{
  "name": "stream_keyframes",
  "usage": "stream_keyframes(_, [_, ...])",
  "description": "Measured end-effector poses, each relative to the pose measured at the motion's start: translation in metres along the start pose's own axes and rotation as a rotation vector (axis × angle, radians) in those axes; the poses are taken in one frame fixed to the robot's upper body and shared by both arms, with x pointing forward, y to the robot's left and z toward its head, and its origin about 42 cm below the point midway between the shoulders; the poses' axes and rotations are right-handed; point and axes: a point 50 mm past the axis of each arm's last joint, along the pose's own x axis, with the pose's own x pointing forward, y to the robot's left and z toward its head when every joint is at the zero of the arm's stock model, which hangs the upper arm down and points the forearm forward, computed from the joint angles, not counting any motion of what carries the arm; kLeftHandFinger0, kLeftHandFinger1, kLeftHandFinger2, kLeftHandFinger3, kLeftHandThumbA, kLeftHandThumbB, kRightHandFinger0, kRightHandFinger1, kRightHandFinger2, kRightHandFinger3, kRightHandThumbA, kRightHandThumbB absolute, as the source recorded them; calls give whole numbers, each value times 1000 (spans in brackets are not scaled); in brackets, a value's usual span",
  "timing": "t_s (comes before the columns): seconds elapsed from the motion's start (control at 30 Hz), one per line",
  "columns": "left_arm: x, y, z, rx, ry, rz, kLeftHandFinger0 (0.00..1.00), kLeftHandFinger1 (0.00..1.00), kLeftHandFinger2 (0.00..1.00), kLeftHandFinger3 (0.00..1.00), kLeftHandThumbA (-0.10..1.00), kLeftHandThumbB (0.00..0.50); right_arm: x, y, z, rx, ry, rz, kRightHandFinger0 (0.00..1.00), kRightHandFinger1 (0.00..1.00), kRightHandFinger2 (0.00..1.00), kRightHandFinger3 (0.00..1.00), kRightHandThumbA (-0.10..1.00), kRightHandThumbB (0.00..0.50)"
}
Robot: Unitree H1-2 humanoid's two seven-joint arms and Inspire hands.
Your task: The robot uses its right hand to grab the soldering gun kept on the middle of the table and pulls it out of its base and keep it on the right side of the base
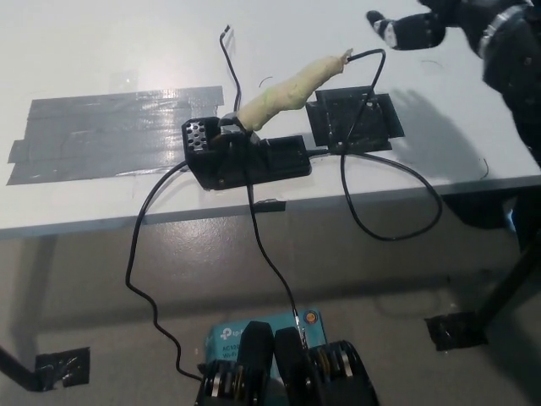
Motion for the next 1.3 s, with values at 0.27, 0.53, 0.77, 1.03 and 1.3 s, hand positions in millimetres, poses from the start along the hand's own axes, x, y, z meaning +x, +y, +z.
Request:
stream_keyframes(0.27, [-1,1,1,9,0,-2,1000,1000,1000,1000,603,144,18,38,22,-128,-72,123,1000,1000,1000,1000,457,279])
stream_keyframes(0.53, [-1,1,4,29,-4,-4,1000,1000,1000,1000,574,151,33,69,30,-197,-83,216,1000,1000,1000,1000,447,288])
stream_keyframes(0.77, [1,2,9,42,-11,-10,1000,1000,1000,1000,597,142,38,84,15,-226,-32,291,1000,1000,1000,1000,369,366])
stream_keyframes(1.03, [4,2,13,53,-16,-18,1000,1000,1000,1000,579,134,38,90,13,-279,-8,336,1000,1000,1000,1000,260,473])
stream_keyframes(1.3, [5,0,15,55,-19,-24,1000,1000,1000,1000,592,144,38,101,14,-410,26,306,113,125,231,1000,141,250])
